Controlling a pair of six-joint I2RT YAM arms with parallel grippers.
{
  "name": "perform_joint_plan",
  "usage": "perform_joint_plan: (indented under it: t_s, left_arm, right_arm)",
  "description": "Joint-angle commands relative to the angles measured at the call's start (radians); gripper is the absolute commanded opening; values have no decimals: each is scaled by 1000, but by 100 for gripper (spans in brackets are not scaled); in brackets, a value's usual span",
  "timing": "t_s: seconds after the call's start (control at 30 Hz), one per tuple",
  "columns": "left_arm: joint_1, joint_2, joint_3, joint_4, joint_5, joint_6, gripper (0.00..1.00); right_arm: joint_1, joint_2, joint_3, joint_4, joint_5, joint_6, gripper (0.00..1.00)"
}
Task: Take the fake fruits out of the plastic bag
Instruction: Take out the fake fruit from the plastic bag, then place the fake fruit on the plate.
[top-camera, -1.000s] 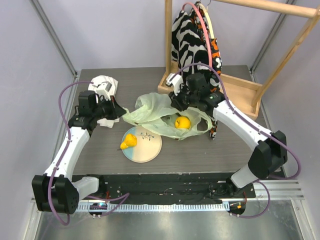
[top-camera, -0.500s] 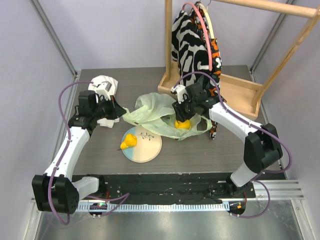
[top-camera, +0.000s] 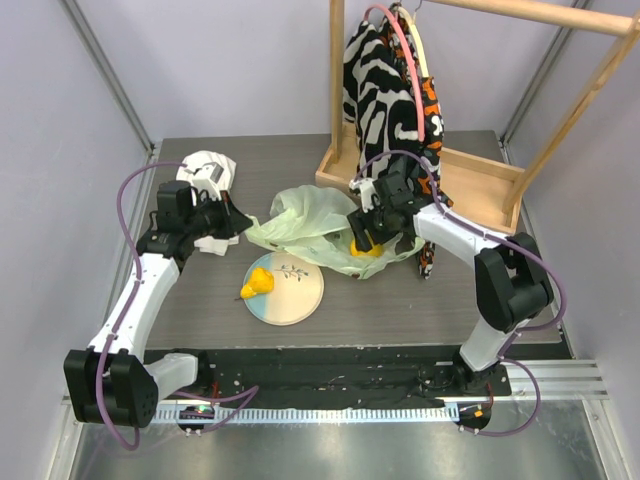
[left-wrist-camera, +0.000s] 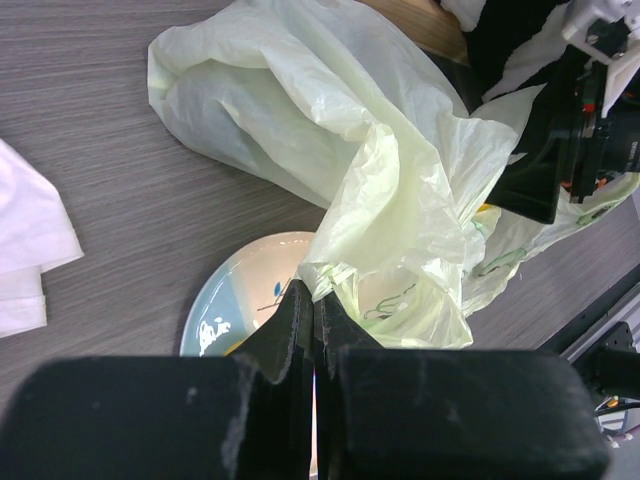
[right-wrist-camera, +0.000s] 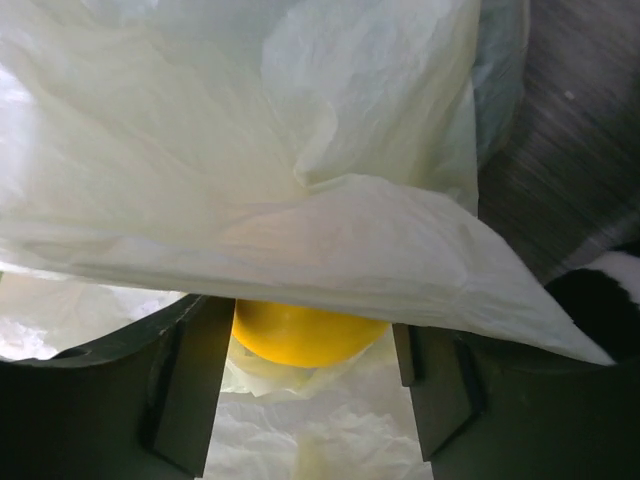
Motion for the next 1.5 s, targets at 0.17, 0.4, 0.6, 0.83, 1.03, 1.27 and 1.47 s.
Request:
perform_joint_plan:
  t_s: [0.17, 0.4, 0.6, 0.83, 1.03, 1.27, 1.47]
  left_arm:
    - [7, -9, 9, 64, 0, -9, 0]
    - [6, 9, 19, 79, 6, -27, 0]
    - [6, 23, 32, 105, 8, -47, 0]
    - [9, 61, 90, 113, -14, -84, 0]
    - [7, 117, 173, 126, -29, -101, 0]
    - [17, 104, 188, 123, -37, -104, 0]
    - [32, 92, 168, 119, -32, -111, 0]
  right_arm:
    - [2, -3, -23, 38, -15, 24, 47]
    - [7, -138, 165, -85, -70, 1, 29]
    - [94, -264, 161, -121, -143, -36, 29]
    - [344, -255, 146, -79, -356, -149, 31]
    - [403, -8, 247, -79, -422, -192, 32]
    - [351, 193, 328, 47, -413, -1, 33]
    - [274, 299, 422, 113, -456, 163, 34]
